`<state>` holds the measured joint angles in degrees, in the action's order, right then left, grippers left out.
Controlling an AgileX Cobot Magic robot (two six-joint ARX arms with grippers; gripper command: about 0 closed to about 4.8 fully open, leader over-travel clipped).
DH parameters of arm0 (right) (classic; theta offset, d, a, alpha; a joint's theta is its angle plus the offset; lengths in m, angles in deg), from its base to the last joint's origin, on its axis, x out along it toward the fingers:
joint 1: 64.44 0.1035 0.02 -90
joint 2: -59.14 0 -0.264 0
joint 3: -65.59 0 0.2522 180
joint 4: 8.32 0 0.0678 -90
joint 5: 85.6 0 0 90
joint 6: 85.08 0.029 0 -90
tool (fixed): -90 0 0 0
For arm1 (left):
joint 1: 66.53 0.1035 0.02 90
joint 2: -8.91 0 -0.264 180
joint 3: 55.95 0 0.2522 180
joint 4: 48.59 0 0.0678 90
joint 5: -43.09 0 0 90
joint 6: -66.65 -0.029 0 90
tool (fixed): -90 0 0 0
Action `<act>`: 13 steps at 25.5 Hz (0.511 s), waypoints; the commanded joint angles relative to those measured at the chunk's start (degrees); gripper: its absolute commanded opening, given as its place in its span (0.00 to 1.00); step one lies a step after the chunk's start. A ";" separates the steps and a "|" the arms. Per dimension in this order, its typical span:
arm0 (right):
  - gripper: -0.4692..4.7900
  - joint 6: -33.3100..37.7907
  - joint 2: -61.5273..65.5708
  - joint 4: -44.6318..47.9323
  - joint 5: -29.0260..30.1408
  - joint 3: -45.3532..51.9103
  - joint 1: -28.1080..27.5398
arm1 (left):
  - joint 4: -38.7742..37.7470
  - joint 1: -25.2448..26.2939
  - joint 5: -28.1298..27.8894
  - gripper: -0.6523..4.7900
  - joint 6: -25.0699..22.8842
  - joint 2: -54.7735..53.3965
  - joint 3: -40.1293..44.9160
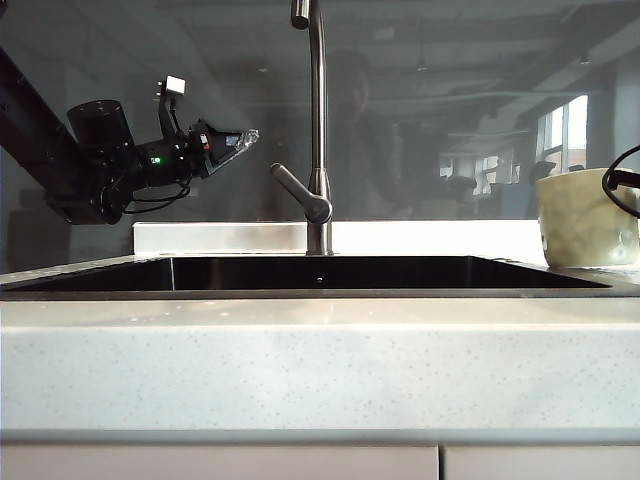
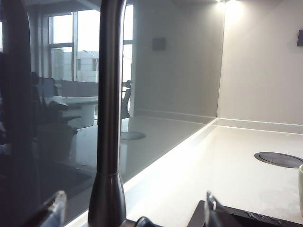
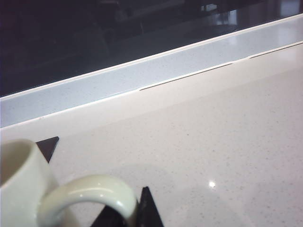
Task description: Pick up the mug next to the sink, go to the faucet to get some water, pour the water into the sink, and finally put the mug back to its place.
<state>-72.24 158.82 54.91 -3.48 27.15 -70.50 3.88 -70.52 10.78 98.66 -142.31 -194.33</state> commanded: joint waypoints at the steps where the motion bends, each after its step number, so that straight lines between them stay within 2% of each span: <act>1: 0.09 0.63 -0.39 3.19 -0.22 -0.50 -0.02 | 0.70 0.07 0.04 0.80 0.20 0.42 -0.26; 13: 0.09 0.52 -0.39 1.51 -1.22 -0.44 -0.07 | 0.70 0.04 0.02 0.80 0.17 0.39 -0.26</act>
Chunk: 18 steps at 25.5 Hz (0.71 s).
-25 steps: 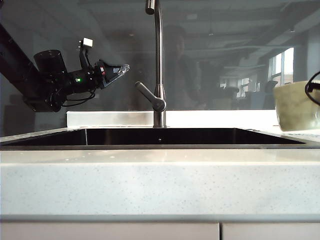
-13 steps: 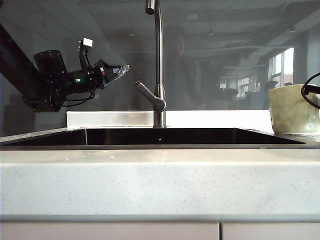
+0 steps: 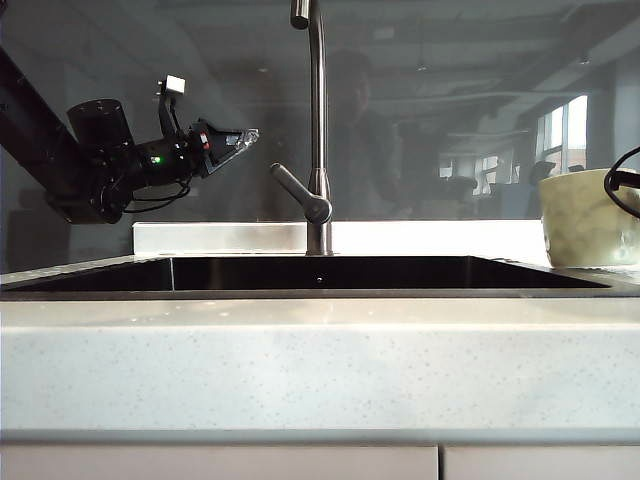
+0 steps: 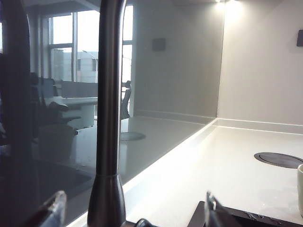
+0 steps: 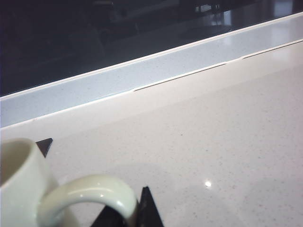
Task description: Pick up the mug next to the sink, go to the faucet to get some water, pour the water into the sink, and finally put the mug back to its place.
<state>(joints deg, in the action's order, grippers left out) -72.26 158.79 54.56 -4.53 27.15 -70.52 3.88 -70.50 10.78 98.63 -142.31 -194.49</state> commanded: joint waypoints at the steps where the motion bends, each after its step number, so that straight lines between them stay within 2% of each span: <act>1: 0.10 0.42 -0.37 1.55 -0.17 -0.44 -0.04 | 0.70 0.02 0.02 0.80 0.20 0.39 -0.11; 2: 0.18 0.42 -0.37 1.53 -0.17 -0.15 -0.04 | 0.70 0.02 0.02 0.80 0.20 0.39 -0.11; 3: 0.20 0.42 -0.37 1.57 -0.17 0.04 -0.04 | 0.70 0.02 0.02 0.80 0.20 0.39 -0.11; 10: 0.21 0.42 -0.42 3.23 -0.17 2.47 -0.04 | 0.70 0.02 0.02 0.80 0.20 0.39 -0.11; 11: 0.23 0.42 -0.46 3.63 -0.20 2.75 -0.04 | 0.70 0.02 0.02 0.80 0.20 0.39 -0.11; 12: 0.29 0.42 -0.76 3.65 -0.20 3.13 -0.04 | 0.70 0.02 0.02 0.80 0.20 0.39 -0.11; 13: 0.32 0.42 -0.94 3.63 -0.20 3.28 -0.04 | 0.72 0.02 0.02 0.80 0.20 0.39 -0.11; 18: 0.32 0.17 -3.26 3.67 -0.39 4.94 -0.04 | 0.70 0.04 0.04 0.80 0.22 0.39 -0.11</act>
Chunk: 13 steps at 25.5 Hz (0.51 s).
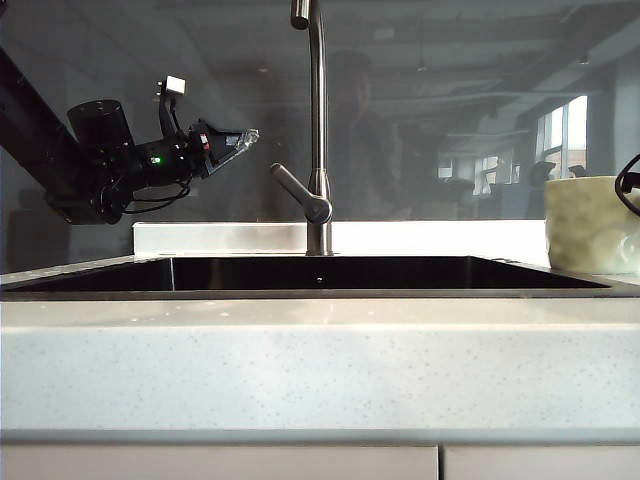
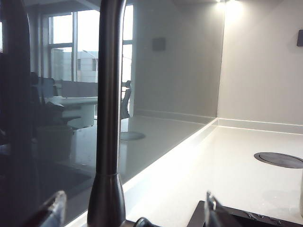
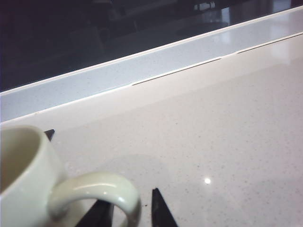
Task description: Pick up the mug next to the sink, go to the faucet to get some water, pour the water into the sink, and finally put the mug back to its place.
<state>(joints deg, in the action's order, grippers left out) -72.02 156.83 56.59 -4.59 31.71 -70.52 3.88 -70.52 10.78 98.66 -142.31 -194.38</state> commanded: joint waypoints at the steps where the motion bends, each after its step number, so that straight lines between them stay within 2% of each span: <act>1: 0.32 -0.66 -1.53 1.64 -0.33 0.61 -0.04 | 0.70 0.07 0.04 0.80 0.20 0.39 -0.22; 7: 0.32 -1.14 -9.07 1.49 -0.28 4.87 0.44 | 0.83 0.72 0.02 0.80 1.62 0.42 -0.33; 10: 0.32 -0.61 -14.51 0.70 2.93 7.56 1.29 | 4.61 1.60 0.02 0.80 6.19 0.44 -0.37; 11: 0.31 -0.63 -16.98 0.66 3.32 8.74 1.99 | 8.26 1.86 -0.02 0.78 9.27 0.48 -0.37; 12: 0.24 -0.63 -19.23 0.39 3.39 9.64 2.95 | 12.20 2.32 -0.22 0.68 12.44 0.59 -0.39; 13: 0.08 -0.63 -22.14 -0.28 3.39 10.56 4.11 | 16.96 2.71 -0.20 0.43 16.72 0.90 -0.37</act>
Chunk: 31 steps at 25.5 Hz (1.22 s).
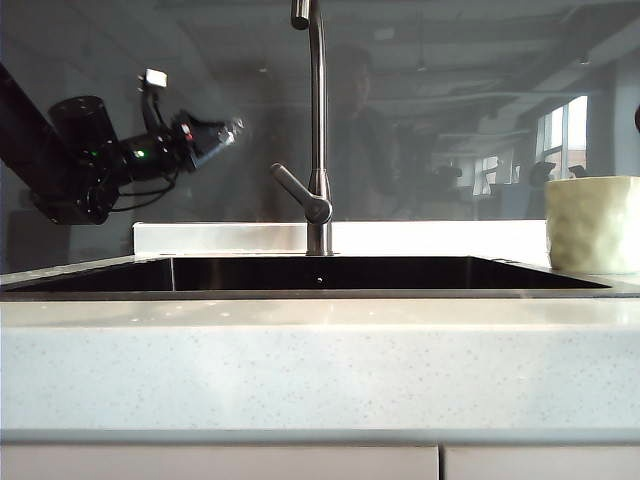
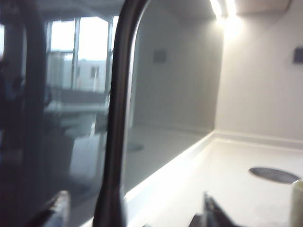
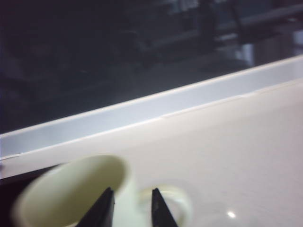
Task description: Pick up the mug next to the sink, go to the faucet to get some water, pour the water into the sink, and finally put the mug back to its place.
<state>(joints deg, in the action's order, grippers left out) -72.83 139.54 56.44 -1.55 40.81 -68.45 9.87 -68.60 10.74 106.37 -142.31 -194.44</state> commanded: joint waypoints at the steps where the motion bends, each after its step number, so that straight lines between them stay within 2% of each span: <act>1: 0.08 0.24 -7.61 -1.66 0.35 1.86 2.89 | 11.47 1.38 0.09 0.24 12.92 1.66 -0.31; 3: 0.08 1.46 -11.63 -5.60 0.33 1.86 4.31 | 11.37 1.99 2.03 0.11 18.29 2.86 -0.31; 5: 0.08 1.68 -16.90 -11.21 0.33 1.55 5.92 | 11.37 2.80 3.78 0.11 24.02 4.55 -0.31; 10: 0.08 1.68 -29.94 -23.91 0.11 1.46 8.35 | 11.28 3.61 5.88 0.12 25.53 9.40 -0.31; 12: 0.08 1.68 -39.98 -34.62 0.07 1.46 8.35 | 10.95 5.11 6.08 0.12 28.26 14.01 -0.28; 14: 0.08 1.60 -46.36 -41.86 -0.61 1.42 8.24 | 9.31 5.64 7.54 0.12 28.22 16.55 -0.28; 17: 0.08 1.18 -57.79 -60.87 -1.86 -0.24 8.24 | 3.10 7.04 10.88 0.12 26.67 22.18 -0.26; 20: 0.08 1.18 -63.10 -65.55 -1.18 -0.28 8.26 | 2.36 8.44 12.26 0.12 28.24 24.94 -0.26; 22: 0.08 1.20 -64.85 -68.08 0.13 -0.31 8.22 | 2.27 8.85 15.28 0.12 32.06 26.91 -0.26; 25: 0.08 1.20 -64.81 -68.06 0.07 -0.31 8.24 | 2.12 9.07 18.88 0.11 32.35 27.89 -0.28; 27: 0.08 1.20 -64.81 -68.50 -2.12 -0.31 8.22 | 2.16 9.14 20.24 0.11 32.50 27.91 -0.28; 29: 0.08 1.20 -64.83 -69.57 -2.01 -0.31 8.22 | 1.55 9.14 20.57 0.11 36.94 27.89 -0.28; 31: 0.08 1.20 -64.83 -69.92 -1.79 -0.28 8.24 | 1.55 9.11 19.04 0.11 37.11 27.89 -0.28</act>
<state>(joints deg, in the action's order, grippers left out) -71.56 74.80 -14.05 -3.32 40.83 -60.23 11.01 -59.55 30.93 142.26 -114.84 -194.53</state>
